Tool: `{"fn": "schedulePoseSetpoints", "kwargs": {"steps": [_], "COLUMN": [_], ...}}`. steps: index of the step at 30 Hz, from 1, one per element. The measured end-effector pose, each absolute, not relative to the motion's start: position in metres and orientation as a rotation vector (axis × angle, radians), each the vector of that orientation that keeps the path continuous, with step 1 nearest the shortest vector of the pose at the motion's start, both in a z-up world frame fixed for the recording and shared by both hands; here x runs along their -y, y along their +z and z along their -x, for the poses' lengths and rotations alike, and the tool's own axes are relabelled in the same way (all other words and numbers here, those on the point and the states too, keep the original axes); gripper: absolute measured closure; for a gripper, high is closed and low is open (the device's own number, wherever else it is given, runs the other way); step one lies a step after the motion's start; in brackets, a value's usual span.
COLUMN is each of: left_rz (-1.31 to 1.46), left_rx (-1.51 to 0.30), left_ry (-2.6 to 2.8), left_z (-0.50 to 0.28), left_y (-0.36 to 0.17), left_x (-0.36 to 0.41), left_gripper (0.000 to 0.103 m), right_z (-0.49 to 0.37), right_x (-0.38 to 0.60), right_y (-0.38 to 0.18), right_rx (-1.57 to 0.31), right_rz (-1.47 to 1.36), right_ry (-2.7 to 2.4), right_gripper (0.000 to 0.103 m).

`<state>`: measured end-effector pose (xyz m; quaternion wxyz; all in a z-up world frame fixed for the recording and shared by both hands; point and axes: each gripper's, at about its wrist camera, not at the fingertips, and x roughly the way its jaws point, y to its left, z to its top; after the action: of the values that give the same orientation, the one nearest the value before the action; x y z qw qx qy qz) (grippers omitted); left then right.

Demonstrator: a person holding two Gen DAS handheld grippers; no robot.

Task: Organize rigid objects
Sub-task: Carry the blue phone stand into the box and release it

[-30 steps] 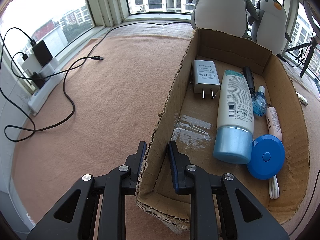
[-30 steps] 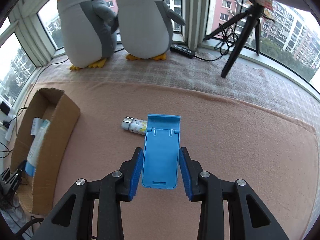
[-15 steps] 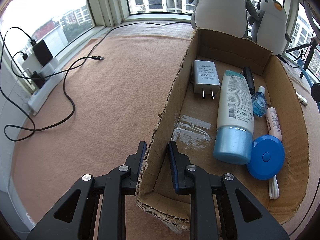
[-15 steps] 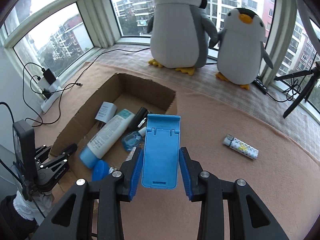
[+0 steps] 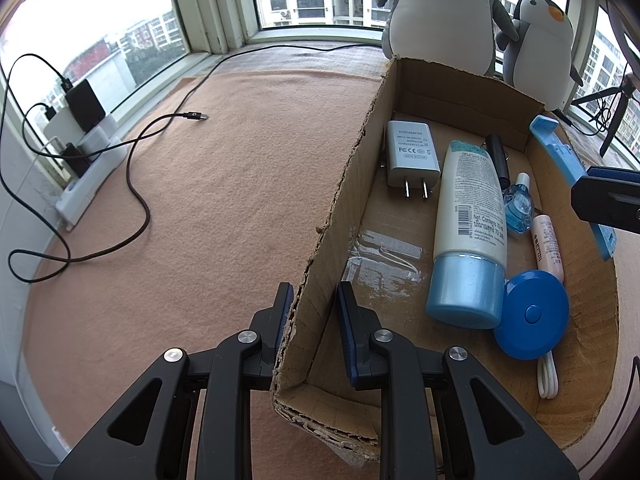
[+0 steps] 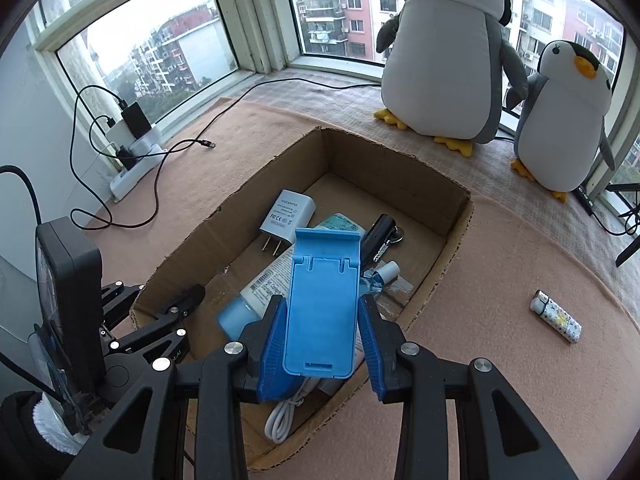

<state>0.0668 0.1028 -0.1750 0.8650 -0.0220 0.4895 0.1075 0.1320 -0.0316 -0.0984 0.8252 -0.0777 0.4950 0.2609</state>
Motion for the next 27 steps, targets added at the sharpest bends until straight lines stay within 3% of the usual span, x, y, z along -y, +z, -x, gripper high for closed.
{"fn": "schedulePoseSetpoints", "kwargs": {"steps": [3,7,8,27], "left_rz": [0.045,0.045,0.046,0.042], "left_rx": [-1.025,-1.025,-1.025,-1.027], "left_ry": [0.226,0.225,0.225,0.227], "left_z": [-0.067,-0.067,-0.067,-0.066], "left_y": [-0.175,-0.175,-0.175,-0.175], "left_x": [-0.103,-0.103,-0.103,-0.103], "left_gripper": [0.083,0.082,0.083,0.082], "right_z": [-0.130,-0.128,-0.127,-0.126], "right_x": [0.026,0.023,0.023,0.034], "right_y": [-0.098,-0.093,-0.092,-0.082], "right_rx": [-1.046,-1.018,-1.010,-0.970], "right_rz": [0.173,0.195,0.198,0.243], "right_ry": [0.567,0.560,0.557,0.516], "right_gripper": [0.069,0.040,0.037,0.034]}}
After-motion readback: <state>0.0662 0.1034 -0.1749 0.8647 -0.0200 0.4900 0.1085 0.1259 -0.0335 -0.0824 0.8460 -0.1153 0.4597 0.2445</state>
